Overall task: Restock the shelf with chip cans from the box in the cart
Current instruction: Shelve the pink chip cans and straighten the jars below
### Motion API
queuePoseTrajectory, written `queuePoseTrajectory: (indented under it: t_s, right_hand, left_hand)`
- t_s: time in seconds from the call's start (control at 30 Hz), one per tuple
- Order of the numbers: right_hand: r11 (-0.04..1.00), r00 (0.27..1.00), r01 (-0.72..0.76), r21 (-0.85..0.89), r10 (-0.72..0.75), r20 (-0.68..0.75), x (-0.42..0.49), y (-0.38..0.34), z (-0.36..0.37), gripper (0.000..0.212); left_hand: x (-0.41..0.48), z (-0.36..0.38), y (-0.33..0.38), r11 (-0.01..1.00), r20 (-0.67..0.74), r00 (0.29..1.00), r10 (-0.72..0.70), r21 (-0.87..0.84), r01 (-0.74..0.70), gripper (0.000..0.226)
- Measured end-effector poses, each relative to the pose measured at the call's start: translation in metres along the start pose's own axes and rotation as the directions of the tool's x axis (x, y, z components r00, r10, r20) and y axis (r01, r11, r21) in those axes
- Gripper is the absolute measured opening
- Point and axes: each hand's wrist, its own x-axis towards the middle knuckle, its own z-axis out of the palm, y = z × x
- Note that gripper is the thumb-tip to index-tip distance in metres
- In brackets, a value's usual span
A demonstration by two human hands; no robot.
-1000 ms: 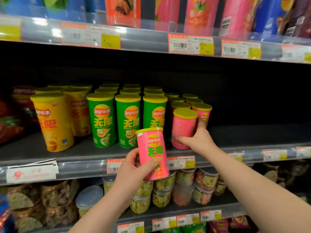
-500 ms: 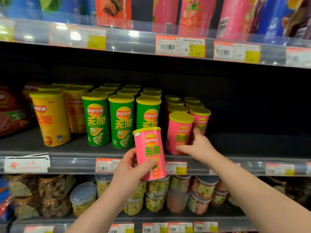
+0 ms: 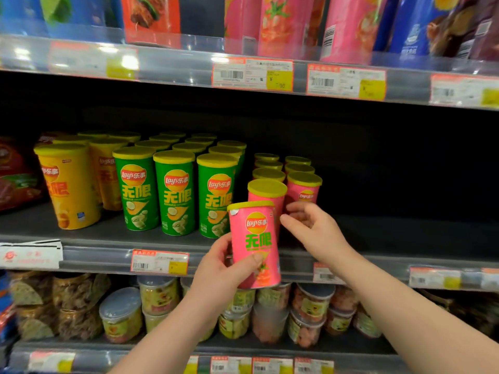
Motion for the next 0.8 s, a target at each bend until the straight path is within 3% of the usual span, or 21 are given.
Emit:
queuePoseTrajectory:
  t_s: [0.07,0.17,0.33,0.4,0.47,0.57,0.63,0.7,0.8]
  right_hand:
    - [0.996,0.991,-0.017,0.084,0.005,0.137,-0.011,-0.008,-0.009,0.018]
    - [0.983,0.959,-0.059,0.174,0.008,0.283,-0.024,-0.012,-0.018,0.040]
    - [0.980,0.988,-0.045,0.193,0.015,0.151,-0.021,-0.002,-0.037,0.045]
    - [0.983,0.998,-0.013,0.181,0.002,0.063,-0.016,-0.002,-0.046,0.046]
    - [0.987,1.000,0.002,0.160,0.000,-0.011,-0.008,0.000,-0.053,0.047]
    - [0.993,0.998,-0.004,0.114,0.011,-0.061,0.004,0.004,-0.055,0.056]
    - [0.997,0.996,-0.023,0.077,0.029,-0.081,0.010,0.009,-0.052,0.064]
    - [0.998,0.995,-0.053,0.045,0.057,-0.085,0.014,0.015,-0.046,0.067]
    - [0.997,0.996,-0.077,0.003,0.077,-0.043,0.016,0.027,-0.040,0.071]
  left_hand:
    - [0.001,0.013,0.000,0.999,0.025,0.999,0.028,0.023,-0.029,0.043]
    - [0.004,0.033,0.002,0.995,0.036,0.998,0.056,0.078,-0.058,0.043]
    - [0.010,0.047,0.001,0.952,0.052,0.991,0.124,0.275,-0.133,0.081]
    - [0.015,0.044,-0.003,0.890,0.022,0.983,0.182,0.422,-0.174,0.082]
    - [0.018,0.037,-0.008,0.772,0.013,0.954,0.298,0.585,-0.249,0.065]
    - [0.025,0.021,-0.014,0.439,0.123,0.875,0.468,0.827,-0.351,0.056]
    - [0.030,0.012,-0.022,0.250,0.195,0.848,0.493,0.902,-0.352,0.051]
    - [0.031,0.006,-0.028,0.142,0.240,0.845,0.478,0.928,-0.344,0.045]
    - [0.032,0.000,-0.033,0.086,0.277,0.844,0.459,0.932,-0.353,0.044]
